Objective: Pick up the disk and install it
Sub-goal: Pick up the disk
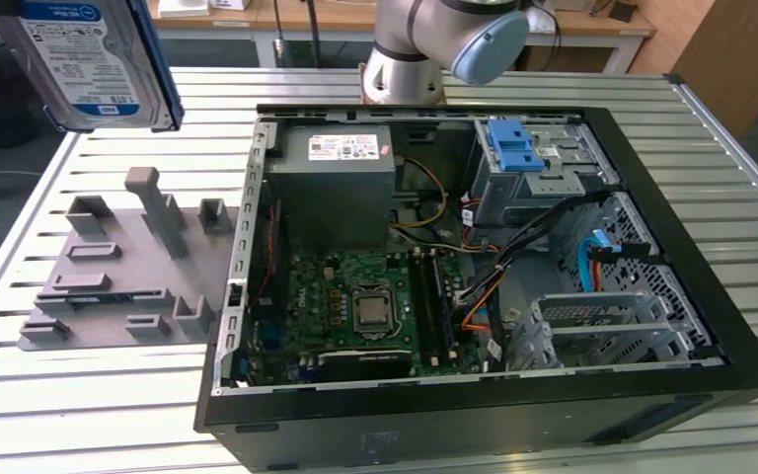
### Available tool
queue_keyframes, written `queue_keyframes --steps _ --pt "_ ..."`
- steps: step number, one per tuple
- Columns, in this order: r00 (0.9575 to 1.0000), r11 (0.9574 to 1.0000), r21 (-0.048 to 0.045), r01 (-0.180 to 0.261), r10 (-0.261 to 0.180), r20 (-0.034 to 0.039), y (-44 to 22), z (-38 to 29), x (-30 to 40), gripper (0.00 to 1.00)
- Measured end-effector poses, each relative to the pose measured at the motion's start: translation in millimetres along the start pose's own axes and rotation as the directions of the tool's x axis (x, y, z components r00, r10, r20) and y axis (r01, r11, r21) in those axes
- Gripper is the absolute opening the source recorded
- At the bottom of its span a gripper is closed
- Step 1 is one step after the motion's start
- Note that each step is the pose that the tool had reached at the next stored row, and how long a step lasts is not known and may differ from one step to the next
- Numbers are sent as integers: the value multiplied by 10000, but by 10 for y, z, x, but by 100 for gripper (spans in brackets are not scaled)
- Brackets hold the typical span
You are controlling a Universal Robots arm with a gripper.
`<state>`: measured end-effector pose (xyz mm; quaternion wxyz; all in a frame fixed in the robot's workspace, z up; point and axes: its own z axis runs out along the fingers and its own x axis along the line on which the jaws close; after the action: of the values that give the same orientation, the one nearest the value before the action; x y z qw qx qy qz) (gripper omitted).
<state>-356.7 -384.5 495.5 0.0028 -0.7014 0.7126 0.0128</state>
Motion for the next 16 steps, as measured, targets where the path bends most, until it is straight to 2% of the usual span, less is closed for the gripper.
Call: queue_keyframes --steps 9,16 --pt "10000 10000 -1 -1 1 0 -233 -4 -1 36" --pt "10000 10000 0 0 0 1 -340 -4 -2 36"
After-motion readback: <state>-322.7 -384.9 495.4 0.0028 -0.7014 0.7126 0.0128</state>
